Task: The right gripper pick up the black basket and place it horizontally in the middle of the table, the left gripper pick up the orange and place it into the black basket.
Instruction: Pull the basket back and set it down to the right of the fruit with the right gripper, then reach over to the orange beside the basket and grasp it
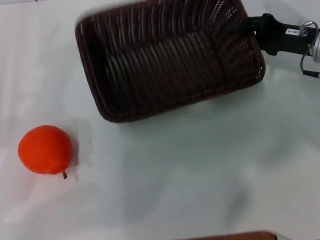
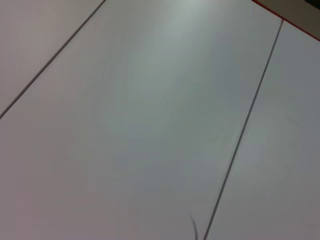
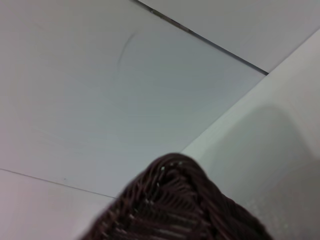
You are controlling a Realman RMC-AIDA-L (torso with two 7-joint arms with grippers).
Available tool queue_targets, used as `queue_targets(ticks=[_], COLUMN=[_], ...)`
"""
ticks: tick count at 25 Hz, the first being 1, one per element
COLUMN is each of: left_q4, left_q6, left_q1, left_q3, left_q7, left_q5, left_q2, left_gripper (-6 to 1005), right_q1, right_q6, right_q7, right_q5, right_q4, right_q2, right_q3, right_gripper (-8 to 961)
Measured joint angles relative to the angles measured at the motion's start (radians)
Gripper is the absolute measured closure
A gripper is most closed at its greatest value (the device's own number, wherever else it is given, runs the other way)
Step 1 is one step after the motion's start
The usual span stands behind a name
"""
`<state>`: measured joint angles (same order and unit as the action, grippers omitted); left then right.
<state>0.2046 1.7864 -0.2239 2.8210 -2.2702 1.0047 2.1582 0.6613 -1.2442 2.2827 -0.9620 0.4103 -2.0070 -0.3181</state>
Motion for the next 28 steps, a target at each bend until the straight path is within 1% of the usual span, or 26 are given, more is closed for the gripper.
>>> queue_targets(ticks=[4,10,15,17,20,23,26,28], left_q4=[0.0,-0.001,-0.001,0.0,0.005,0.061,0.149,0.172], left_q6=[0.0,-0.001,-0.001,-0.001,-0.001,0.001,0.001,0.008], left_q1=[0.0,0.0,0.0,0.0,0.0,0.023,0.066,0.09], left_q3=[0.0,0.0,0.006,0.006,-0.004,-0.072,-0.171,-0.211], left_q7=[0.0,0.0,0.0,0.0,0.0,0.014,0.06,0.073], left_q5=[0.0,0.0,-0.001,-0.002,0.0,0.031,0.086,0.126], left_q2=[0.0,0.0,0.0,0.0,-0.001,-0.008,-0.026,-0.043], left_gripper=[113,114,114,114,114,114,114,114], right_q1=[0.0,0.0,-0.003,-0.007,-0.02,-0.037,-0.051,-0.055], right_q6=[0.0,-0.014,-0.041,-0.051,-0.06,-0.081,-0.101,-0.105], right_q7=[0.0,-0.001,0.0,0.003,0.016,0.024,0.025,0.025], right_q5=[-0.005,-0.005,-0.003,-0.003,-0.006,-0.04,-0.104,-0.144], right_q4=[-0.009,-0.013,-0.013,-0.013,-0.008,0.008,0.013,0.016], right_q2=[-0.001,-0.001,-0.001,0.0,0.008,0.022,0.046,0.06], right_q3=[-0.002,-0.003,-0.003,-0.004,0.004,0.012,0.012,0.014], right_gripper=[680,449,234,234,234,233,233,233])
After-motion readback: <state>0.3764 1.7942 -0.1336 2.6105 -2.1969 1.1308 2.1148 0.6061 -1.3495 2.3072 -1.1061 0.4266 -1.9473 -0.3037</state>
